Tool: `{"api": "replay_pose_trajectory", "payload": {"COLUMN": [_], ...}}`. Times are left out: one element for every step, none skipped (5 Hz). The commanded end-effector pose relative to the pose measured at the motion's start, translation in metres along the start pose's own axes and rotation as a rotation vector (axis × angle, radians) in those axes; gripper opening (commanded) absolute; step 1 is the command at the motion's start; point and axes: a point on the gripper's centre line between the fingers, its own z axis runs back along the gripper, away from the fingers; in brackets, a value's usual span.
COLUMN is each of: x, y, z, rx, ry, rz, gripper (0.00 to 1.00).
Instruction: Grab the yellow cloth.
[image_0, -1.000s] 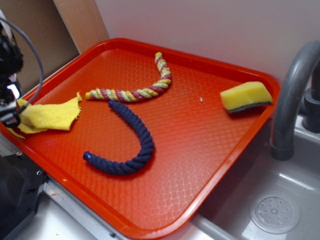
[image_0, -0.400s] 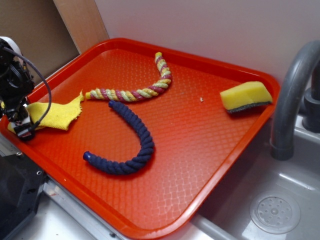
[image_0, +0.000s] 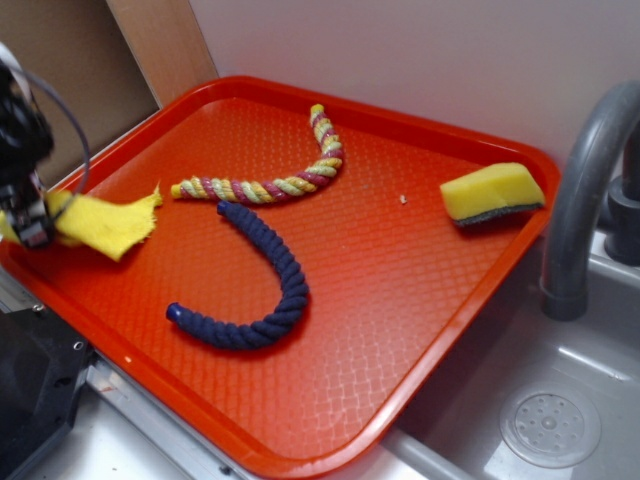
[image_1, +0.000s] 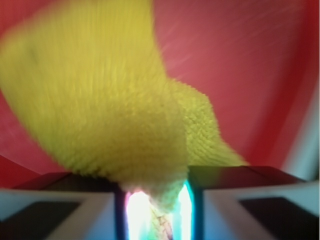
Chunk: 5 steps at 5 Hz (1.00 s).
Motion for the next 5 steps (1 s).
{"api": "replay_pose_trajectory", "payload": {"x": [0.095, 0.118, 0.131, 0.134, 0.13], "y": [-0.018, -0.029, -0.039, -0.05, -0.053], "z": [0.125, 0.182, 0.215, 0.225, 0.225], "rx": [0.107, 0.072, 0.006, -0.071, -0.08], "ry": [-0.184, -0.242, -0.215, -0.242, -0.253], "rz": [0.244, 0.233, 0.221, 0.22, 0.223], "gripper": [0.0, 0.0, 0.0, 0.0, 0.0]}}
